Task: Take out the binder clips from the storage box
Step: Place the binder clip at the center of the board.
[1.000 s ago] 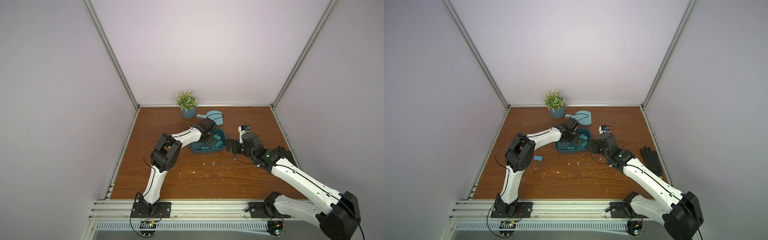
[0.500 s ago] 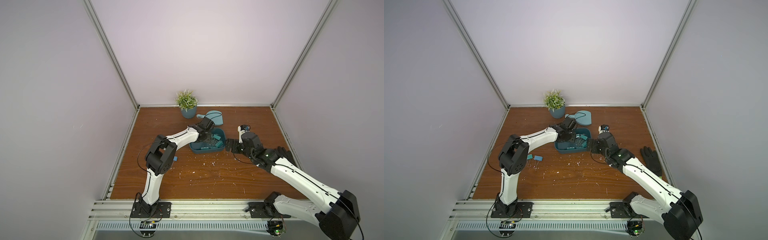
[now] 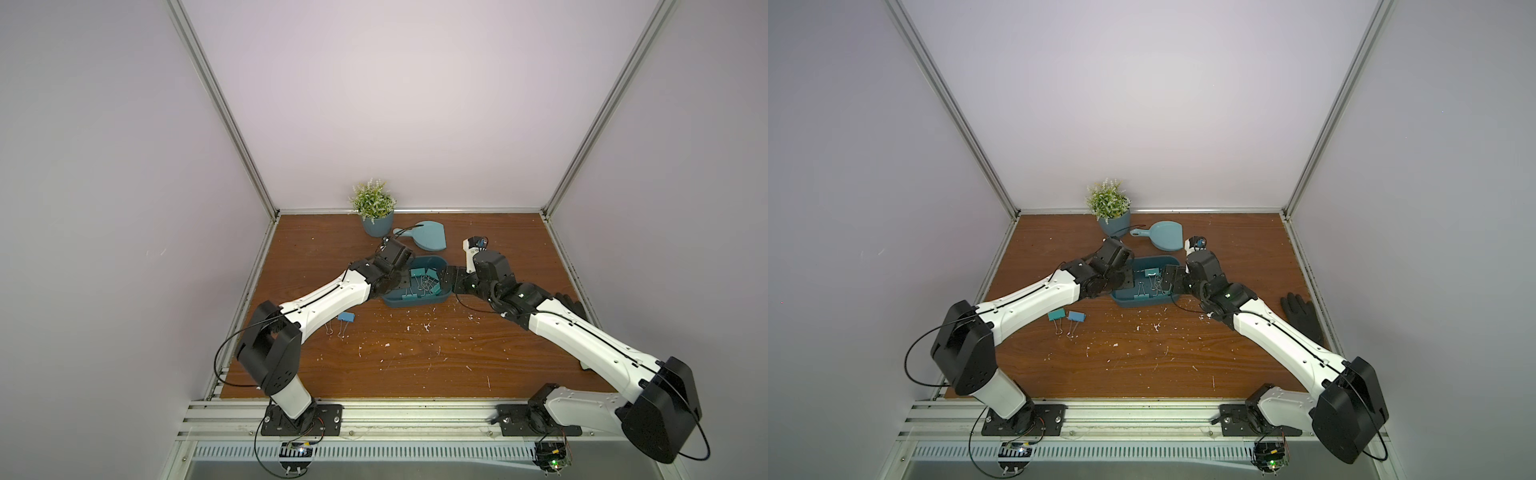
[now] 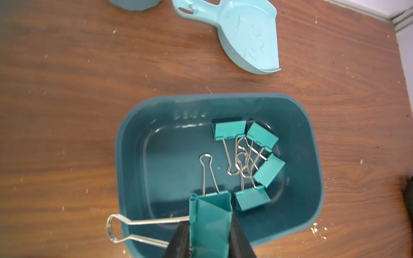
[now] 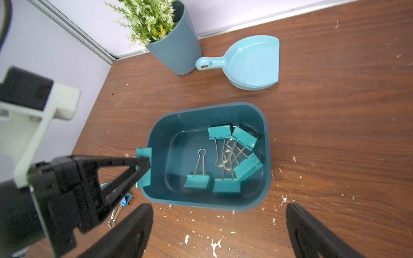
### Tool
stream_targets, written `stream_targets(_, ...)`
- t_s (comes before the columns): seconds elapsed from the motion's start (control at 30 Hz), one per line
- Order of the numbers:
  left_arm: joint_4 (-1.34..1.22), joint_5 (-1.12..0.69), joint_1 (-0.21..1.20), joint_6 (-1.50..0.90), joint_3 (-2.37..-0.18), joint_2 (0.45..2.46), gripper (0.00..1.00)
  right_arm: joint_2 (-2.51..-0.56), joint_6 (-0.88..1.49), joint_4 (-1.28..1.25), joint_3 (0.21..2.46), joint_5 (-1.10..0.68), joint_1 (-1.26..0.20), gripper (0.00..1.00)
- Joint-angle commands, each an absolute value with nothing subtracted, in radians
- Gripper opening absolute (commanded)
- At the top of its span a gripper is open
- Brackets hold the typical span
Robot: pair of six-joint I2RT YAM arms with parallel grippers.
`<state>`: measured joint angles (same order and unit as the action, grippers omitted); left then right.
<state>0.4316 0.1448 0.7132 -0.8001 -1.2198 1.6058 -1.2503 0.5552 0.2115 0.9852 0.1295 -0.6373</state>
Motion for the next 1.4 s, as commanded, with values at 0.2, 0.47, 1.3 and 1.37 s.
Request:
stream_targets(0.2, 0.466, 0.263, 0.875, -1.155, -1.049, 1.479, 0.28, -1.328, 0.473, 0.164, 1.117, 0.121, -0.632, 0.99)
stream_targets(0.47, 0.462, 0.299, 0.941, -1.442, -0.903, 1.411, 0.28, -1.335, 0.497, 0.113, 1.066, 0.041, -0.636, 0.99)
stream_targets(1.3, 0.382, 0.386, 0.855, -1.916, -0.689, 1.381, 0.29, -1.205, 0.474, 0.129, 0.937, -0.007, -0.640, 0.99)
stream_targets(1.37, 0.389, 0.404, 0.835, -1.912, -0.693, 1.391, 0.29, -1.218, 0.465, 0.135, 0.943, -0.028, -0.640, 0.99)
